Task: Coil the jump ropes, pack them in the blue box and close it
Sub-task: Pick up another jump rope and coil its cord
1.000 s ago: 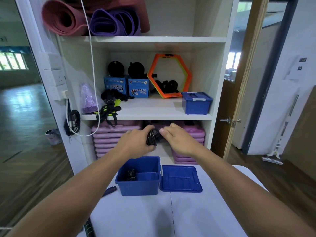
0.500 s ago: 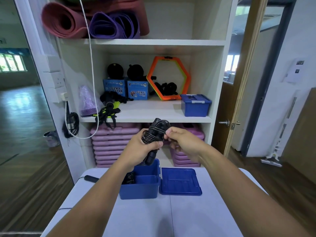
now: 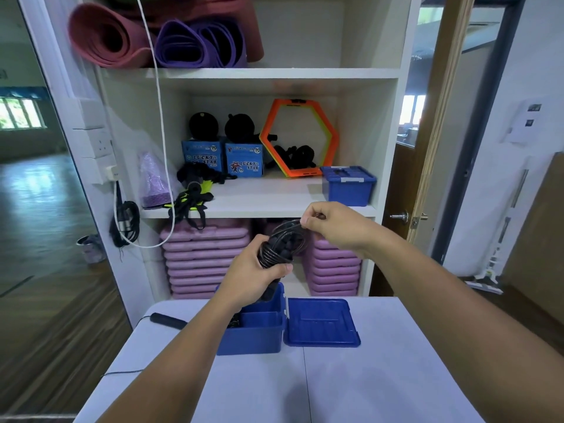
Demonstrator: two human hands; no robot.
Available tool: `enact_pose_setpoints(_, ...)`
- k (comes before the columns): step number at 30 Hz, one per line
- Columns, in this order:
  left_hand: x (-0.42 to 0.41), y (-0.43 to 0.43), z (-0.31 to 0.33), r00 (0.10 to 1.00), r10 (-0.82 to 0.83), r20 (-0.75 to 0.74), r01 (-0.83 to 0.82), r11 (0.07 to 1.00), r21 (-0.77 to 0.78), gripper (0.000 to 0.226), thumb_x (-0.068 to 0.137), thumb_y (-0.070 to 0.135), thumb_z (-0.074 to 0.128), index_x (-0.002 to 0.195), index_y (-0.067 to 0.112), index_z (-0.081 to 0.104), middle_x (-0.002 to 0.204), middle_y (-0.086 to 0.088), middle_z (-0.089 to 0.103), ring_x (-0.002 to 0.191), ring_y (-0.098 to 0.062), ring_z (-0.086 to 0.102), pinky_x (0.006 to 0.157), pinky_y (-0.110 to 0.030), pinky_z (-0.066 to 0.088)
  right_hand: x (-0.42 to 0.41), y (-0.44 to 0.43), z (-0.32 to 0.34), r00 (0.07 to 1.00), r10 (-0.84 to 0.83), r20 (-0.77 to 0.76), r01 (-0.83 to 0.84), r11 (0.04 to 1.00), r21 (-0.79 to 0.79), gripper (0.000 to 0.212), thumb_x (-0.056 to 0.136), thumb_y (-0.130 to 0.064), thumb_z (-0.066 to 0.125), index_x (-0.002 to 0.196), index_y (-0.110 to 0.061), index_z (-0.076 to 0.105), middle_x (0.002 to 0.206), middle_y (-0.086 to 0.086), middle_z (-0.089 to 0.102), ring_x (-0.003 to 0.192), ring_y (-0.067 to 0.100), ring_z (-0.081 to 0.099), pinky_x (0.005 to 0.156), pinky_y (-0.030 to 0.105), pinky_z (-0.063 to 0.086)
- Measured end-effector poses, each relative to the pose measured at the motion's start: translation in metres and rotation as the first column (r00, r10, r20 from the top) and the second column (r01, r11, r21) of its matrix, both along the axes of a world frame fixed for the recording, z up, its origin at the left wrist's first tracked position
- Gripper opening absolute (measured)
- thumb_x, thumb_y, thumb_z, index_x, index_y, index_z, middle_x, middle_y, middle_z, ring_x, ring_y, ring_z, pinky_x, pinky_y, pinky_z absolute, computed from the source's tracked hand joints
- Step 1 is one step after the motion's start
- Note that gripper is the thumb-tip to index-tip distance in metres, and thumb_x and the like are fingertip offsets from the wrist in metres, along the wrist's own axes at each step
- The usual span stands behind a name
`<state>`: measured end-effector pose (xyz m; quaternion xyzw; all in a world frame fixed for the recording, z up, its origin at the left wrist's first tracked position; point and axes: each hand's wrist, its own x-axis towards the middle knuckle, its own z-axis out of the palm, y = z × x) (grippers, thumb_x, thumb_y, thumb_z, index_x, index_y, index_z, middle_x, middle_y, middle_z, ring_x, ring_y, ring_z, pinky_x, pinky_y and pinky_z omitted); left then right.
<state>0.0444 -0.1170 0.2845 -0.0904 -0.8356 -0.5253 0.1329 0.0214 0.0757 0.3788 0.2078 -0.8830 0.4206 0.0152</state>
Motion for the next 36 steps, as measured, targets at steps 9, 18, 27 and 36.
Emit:
enact_pose_setpoints(9, 0.009, 0.002, -0.005, 0.997, -0.058, -0.046, 0.062, 0.993, 0.097, 0.031, 0.082, 0.023, 0.080, 0.101, 0.033, 0.057, 0.073, 0.009, 0.064, 0.063, -0.011, 0.060, 0.060, -0.034, 0.052, -0.013, 0.013, -0.006, 0.984, 0.170, 0.061, -0.170, 0.985, -0.006, 0.021, 0.101, -0.026, 0.054, 0.104, -0.008, 0.065, 0.082, -0.008, 0.062, 0.073, 0.004, 0.053, 0.069, 0.018, 0.045)
enact_pose_setpoints(18, 0.018, 0.001, -0.006, 0.991, -0.078, -0.106, 0.106, 0.950, 0.294, 0.041, 0.084, 0.007, 0.078, 0.116, 0.022, 0.057, 0.084, -0.001, 0.067, 0.068, -0.015, 0.061, 0.060, -0.030, 0.052, -0.012, 0.007, -0.024, 0.882, 0.353, 0.312, -0.299, 0.931, -0.209, 0.009, 0.098, -0.016, 0.056, 0.094, -0.011, 0.062, 0.080, -0.001, 0.060, 0.065, 0.007, 0.047, 0.063, 0.026, 0.031)
enact_pose_setpoints(27, 0.021, 0.002, -0.009, 0.984, -0.054, -0.170, 0.091, 0.972, 0.217, 0.069, 0.086, 0.017, 0.077, 0.137, 0.047, 0.043, 0.111, 0.019, 0.067, 0.100, -0.011, 0.069, 0.086, -0.024, 0.054, -0.020, 0.001, -0.018, 0.843, 0.189, 0.503, -0.011, 0.942, -0.335, 0.010, 0.093, -0.011, 0.062, 0.086, -0.015, 0.068, 0.092, 0.006, 0.062, 0.065, 0.011, 0.046, 0.060, 0.025, 0.030)
enact_pose_setpoints(36, 0.022, 0.001, -0.001, 0.967, -0.030, -0.251, 0.115, 0.938, 0.328, 0.063, 0.084, 0.004, 0.076, 0.121, 0.048, 0.051, 0.115, 0.002, 0.066, 0.095, -0.007, 0.069, 0.080, -0.022, 0.055, -0.016, -0.001, -0.009, 0.771, 0.228, 0.595, 0.134, 0.855, -0.501, 0.016, 0.088, -0.010, 0.070, 0.103, -0.011, 0.072, 0.098, 0.007, 0.062, 0.066, 0.009, 0.053, 0.062, 0.021, 0.037)
